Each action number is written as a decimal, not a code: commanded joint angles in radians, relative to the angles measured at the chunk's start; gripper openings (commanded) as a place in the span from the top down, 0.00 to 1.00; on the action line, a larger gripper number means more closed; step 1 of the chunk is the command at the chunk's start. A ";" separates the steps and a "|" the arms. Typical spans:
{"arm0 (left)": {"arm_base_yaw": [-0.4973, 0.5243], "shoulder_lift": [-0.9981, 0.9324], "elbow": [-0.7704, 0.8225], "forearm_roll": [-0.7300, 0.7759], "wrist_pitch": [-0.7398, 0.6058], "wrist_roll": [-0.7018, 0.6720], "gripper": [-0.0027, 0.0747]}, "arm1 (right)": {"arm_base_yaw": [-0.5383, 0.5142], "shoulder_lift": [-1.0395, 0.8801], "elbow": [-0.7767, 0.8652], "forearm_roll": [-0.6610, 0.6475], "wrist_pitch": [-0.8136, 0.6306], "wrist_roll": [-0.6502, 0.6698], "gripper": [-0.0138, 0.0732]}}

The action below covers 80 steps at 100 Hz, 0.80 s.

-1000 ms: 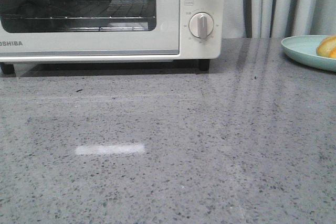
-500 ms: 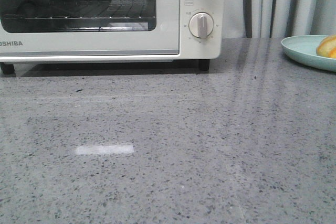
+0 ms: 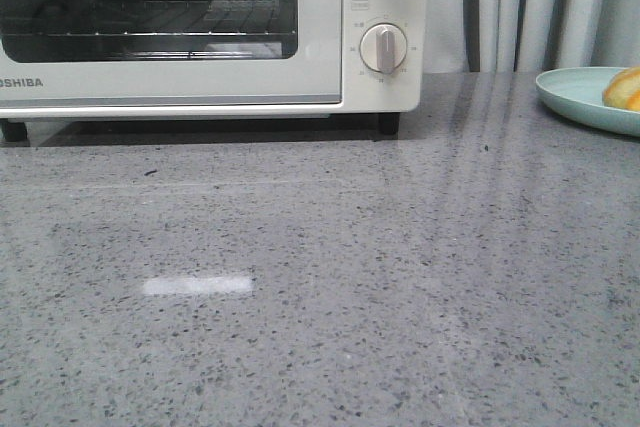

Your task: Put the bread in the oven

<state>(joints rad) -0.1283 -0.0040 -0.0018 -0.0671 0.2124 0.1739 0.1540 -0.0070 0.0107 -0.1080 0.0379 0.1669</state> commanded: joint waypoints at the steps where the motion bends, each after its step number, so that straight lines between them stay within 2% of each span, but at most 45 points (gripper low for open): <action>1: 0.003 -0.029 0.026 -0.161 -0.176 -0.013 0.99 | -0.005 -0.022 0.013 0.157 -0.288 -0.001 0.91; 11: 0.003 -0.029 0.026 -0.491 -0.296 -0.013 0.99 | -0.005 -0.022 0.013 0.280 -0.303 -0.001 0.91; 21: 0.003 -0.029 0.026 -0.737 -0.372 -0.013 0.99 | -0.005 -0.022 0.013 0.299 -0.225 -0.001 0.91; 34: 0.001 -0.029 0.024 -1.067 -0.373 -0.013 0.99 | -0.005 -0.022 0.013 0.301 -0.185 -0.001 0.91; 41: 0.001 -0.029 0.024 -1.174 -0.369 -0.013 0.99 | -0.005 -0.022 0.011 0.304 -0.196 -0.001 0.91; 48: 0.001 -0.029 0.019 -1.173 -0.344 -0.013 0.99 | -0.005 -0.022 0.008 0.348 -0.221 -0.001 0.91; 59: 0.001 -0.029 -0.034 -1.053 -0.240 0.005 0.99 | -0.005 -0.022 -0.038 0.445 -0.166 -0.001 0.91; 70: 0.001 0.006 -0.135 -0.822 -0.111 0.039 0.99 | -0.005 -0.009 -0.108 0.432 -0.027 -0.001 0.91; 80: 0.001 0.087 -0.237 -0.647 -0.019 0.050 0.99 | -0.005 0.023 -0.173 0.348 0.065 -0.001 0.91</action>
<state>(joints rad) -0.1283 0.0162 -0.1387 -0.8521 0.1488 0.2091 0.1540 -0.0079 -0.0851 0.3000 0.0937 0.1669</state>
